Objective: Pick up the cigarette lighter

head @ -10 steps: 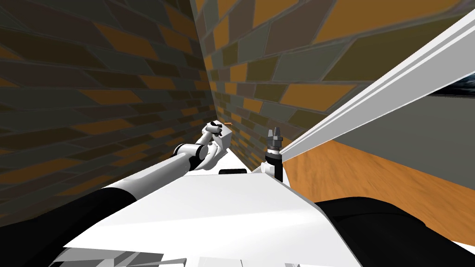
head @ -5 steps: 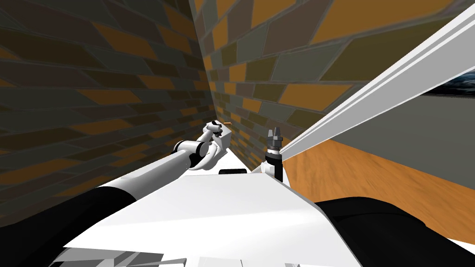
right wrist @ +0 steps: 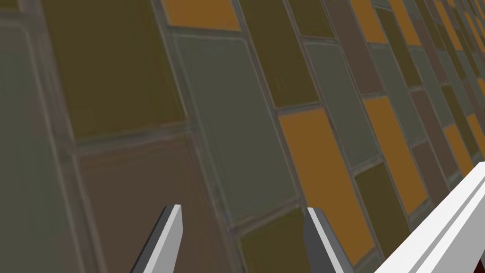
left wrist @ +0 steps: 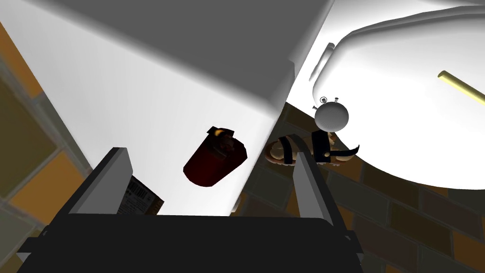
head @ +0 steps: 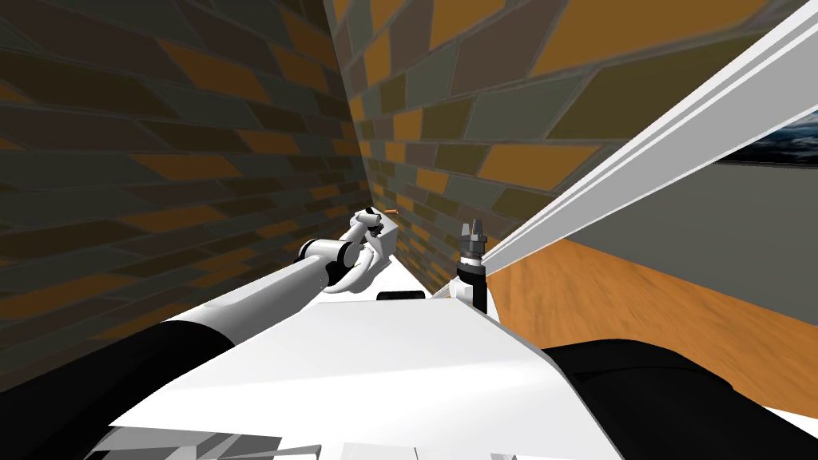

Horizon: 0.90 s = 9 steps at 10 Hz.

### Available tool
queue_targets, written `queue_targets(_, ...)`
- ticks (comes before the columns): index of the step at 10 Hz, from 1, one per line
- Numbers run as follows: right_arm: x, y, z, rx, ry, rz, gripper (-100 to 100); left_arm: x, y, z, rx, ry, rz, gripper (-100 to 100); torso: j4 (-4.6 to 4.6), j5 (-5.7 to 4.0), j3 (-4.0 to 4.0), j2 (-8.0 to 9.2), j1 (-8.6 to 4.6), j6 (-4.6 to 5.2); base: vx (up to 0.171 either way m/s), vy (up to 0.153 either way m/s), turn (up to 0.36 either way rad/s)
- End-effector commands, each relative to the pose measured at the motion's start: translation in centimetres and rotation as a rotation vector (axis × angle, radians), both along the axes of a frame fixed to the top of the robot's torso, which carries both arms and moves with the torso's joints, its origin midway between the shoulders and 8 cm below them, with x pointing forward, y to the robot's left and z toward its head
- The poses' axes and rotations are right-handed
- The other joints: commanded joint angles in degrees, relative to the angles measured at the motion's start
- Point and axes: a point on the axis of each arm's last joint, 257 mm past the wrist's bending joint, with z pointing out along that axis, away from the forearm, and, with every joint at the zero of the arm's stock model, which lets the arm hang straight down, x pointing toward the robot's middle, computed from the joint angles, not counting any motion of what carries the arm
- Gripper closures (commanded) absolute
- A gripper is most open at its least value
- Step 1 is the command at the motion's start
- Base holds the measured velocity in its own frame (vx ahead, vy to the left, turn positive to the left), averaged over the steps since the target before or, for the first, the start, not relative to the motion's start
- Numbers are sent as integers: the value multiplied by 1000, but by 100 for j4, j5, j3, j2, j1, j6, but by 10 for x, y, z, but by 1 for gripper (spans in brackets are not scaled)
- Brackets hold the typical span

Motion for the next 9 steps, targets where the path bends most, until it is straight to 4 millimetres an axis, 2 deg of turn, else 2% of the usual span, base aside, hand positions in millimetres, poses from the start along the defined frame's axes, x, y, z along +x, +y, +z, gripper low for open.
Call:
queue_targets(1, 0, 0, 0, 0, 0, 0, 0, -2, 23, -3, -2, -3, 55, -100, 0, 0, 0, 0, 0, 0, -8, 33, -305)
queue_targets(2, 0, 0, 0, 0, 0, 0, 0, -4, 34, -5, -1, -4, 80, -100, 0, 2, 1, 3, 10, 5, -20, 66, -376)
queue_targets(4, 0, 0, 0, 0, 0, 0, 0, -4, 34, -5, -1, -4, 80, -100, 1, 5, 4, 6, 21, -3, -13, 32, -13)
queue_targets(6, 0, 0, 0, 0, 0, 0, 0, -8, 54, -9, -1, -5, 128, -100, 0, 2, 1, 2, 6, 2, -8, 16, -214)
queue_targets(7, 0, 0, 0, 0, 0, 0, 0, -8, 54, -9, -1, -5, 128, -100, 1, 2, 2, 3, 9, 2, -14, 30, -71)
queue_targets(9, 0, 0, 0, 0, 0, 0, 0, -13, 73, -13, -1, -4, 172, -100, 1, 3, 2, 3, 13, 0, -13, 35, -178)
